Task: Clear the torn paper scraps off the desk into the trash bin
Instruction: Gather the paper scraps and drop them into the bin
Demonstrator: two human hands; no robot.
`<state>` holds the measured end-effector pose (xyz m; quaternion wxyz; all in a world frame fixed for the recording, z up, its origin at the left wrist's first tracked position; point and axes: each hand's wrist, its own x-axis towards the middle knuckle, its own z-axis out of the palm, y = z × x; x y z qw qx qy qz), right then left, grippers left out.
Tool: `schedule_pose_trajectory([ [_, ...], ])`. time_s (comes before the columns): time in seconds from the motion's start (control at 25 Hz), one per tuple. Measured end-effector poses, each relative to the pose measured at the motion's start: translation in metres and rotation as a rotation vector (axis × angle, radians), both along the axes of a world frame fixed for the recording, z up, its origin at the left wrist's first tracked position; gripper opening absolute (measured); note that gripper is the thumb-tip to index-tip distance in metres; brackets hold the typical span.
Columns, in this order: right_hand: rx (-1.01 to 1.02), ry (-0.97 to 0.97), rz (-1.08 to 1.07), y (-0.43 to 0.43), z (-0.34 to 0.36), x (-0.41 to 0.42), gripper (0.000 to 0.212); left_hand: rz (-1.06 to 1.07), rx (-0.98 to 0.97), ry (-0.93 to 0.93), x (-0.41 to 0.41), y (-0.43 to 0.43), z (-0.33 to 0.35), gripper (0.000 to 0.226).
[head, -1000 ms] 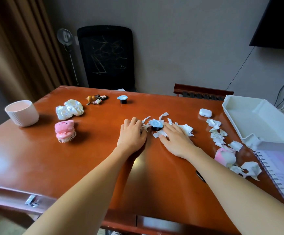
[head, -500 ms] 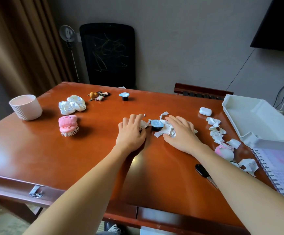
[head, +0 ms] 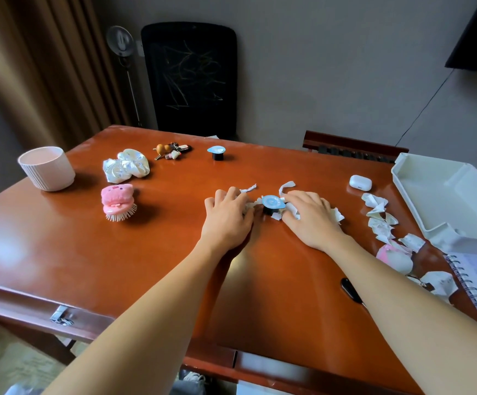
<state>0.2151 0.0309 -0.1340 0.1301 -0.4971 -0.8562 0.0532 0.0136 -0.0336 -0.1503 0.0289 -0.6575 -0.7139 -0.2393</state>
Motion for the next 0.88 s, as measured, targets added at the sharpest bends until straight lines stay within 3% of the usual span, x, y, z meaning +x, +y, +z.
schedule_pose_trajectory([
  [0.32,0.180,0.113,-0.122,-0.005,-0.008,0.002,0.027,0.063,0.023,-0.044,0.001,-0.005,0.001,0.022],
  [0.6,0.143,0.177,-0.167,-0.011,-0.004,0.003,0.012,0.151,-0.003,-0.055,0.004,-0.009,0.003,0.026],
  [0.76,0.173,0.171,-0.176,-0.012,-0.003,0.003,0.015,0.118,0.028,-0.068,0.005,-0.012,0.006,0.013],
  [0.88,0.145,0.213,-0.218,-0.017,0.002,0.003,0.033,0.095,0.028,-0.046,0.003,-0.011,0.007,0.011],
])
